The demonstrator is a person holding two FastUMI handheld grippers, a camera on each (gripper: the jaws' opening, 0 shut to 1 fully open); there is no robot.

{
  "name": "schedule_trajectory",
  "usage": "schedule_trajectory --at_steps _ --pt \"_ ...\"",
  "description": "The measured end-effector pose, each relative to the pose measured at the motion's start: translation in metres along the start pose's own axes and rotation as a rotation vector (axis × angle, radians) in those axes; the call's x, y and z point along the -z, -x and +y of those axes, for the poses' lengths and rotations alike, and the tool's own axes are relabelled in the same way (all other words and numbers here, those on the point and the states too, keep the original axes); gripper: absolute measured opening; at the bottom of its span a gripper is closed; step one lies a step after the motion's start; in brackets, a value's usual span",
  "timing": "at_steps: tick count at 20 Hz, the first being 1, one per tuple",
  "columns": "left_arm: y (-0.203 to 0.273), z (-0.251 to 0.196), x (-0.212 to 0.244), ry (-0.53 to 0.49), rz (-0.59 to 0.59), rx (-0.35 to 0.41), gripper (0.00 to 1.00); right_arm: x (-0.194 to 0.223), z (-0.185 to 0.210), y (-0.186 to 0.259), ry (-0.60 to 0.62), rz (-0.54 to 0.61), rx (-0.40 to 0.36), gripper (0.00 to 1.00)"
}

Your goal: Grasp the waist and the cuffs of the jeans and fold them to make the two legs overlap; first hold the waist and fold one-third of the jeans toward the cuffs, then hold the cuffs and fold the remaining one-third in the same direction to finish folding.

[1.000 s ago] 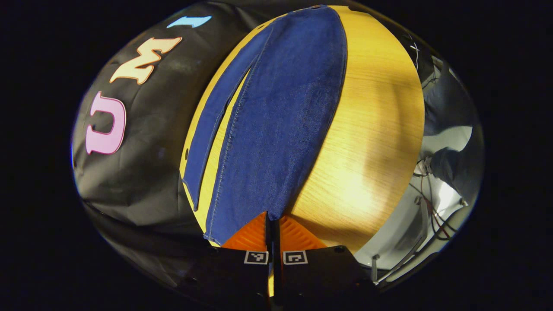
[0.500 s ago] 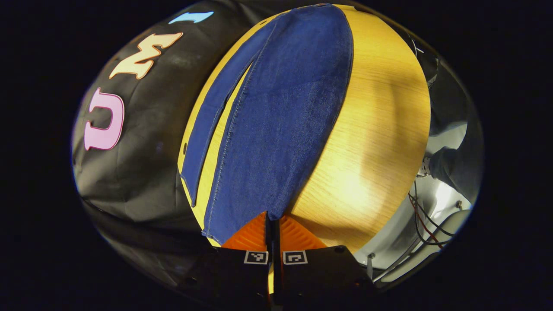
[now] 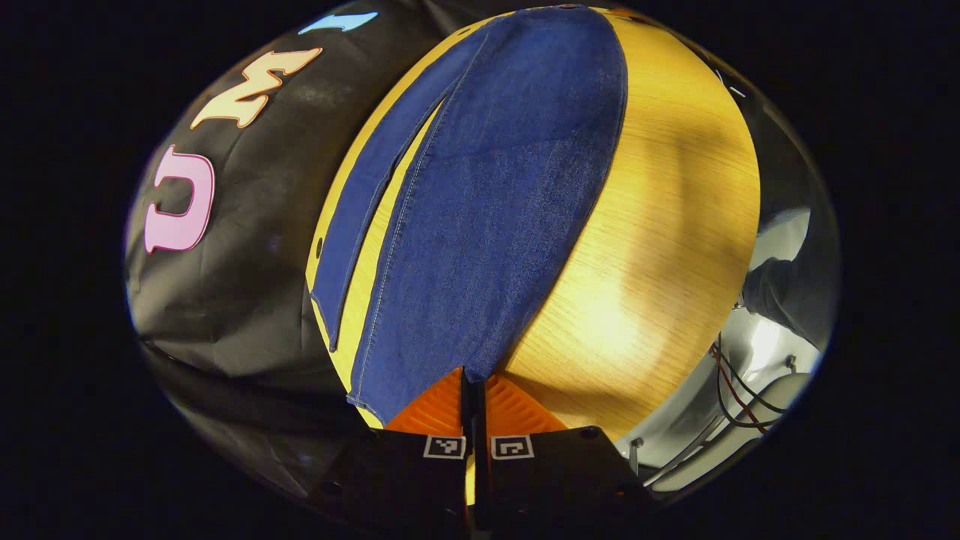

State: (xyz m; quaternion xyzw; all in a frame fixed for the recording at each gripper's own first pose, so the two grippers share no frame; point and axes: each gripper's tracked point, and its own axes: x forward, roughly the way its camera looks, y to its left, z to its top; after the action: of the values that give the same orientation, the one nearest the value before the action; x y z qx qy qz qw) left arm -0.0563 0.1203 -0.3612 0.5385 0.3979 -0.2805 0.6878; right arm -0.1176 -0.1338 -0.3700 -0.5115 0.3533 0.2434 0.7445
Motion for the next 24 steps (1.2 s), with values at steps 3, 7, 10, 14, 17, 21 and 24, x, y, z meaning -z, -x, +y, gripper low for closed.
schedule_trajectory --at_steps 3,7,10,14,17,21,24 --pt "0.001 0.001 0.001 0.001 0.015 0.008 0.0 -0.008 0.007 -0.015 0.061 -0.008 -0.043 0.98" --pt "0.0 0.002 0.003 0.004 0.03 0.006 0.0 -0.012 0.001 -0.038 0.121 -0.019 -0.038 0.89" --pt "-0.003 0.002 0.001 -0.004 0.037 -0.005 0.0 -0.015 -0.001 -0.053 0.111 -0.015 -0.048 0.83" --pt "-0.003 0.003 0.004 0.025 0.038 -0.012 0.0 -0.017 0.019 -0.057 0.137 -0.004 -0.1 0.29" --pt "-0.003 0.005 0.003 0.026 0.033 -0.019 0.0 -0.015 0.01 -0.056 0.117 0.005 -0.071 0.05" --pt "-0.003 0.012 0.001 0.137 0.048 0.016 0.0 -0.03 -0.011 -0.051 0.044 -0.005 -0.007 0.03" --pt "0.003 0.037 -0.005 0.172 0.046 -0.034 0.0 -0.047 -0.04 -0.043 -0.028 -0.028 0.062 0.03"
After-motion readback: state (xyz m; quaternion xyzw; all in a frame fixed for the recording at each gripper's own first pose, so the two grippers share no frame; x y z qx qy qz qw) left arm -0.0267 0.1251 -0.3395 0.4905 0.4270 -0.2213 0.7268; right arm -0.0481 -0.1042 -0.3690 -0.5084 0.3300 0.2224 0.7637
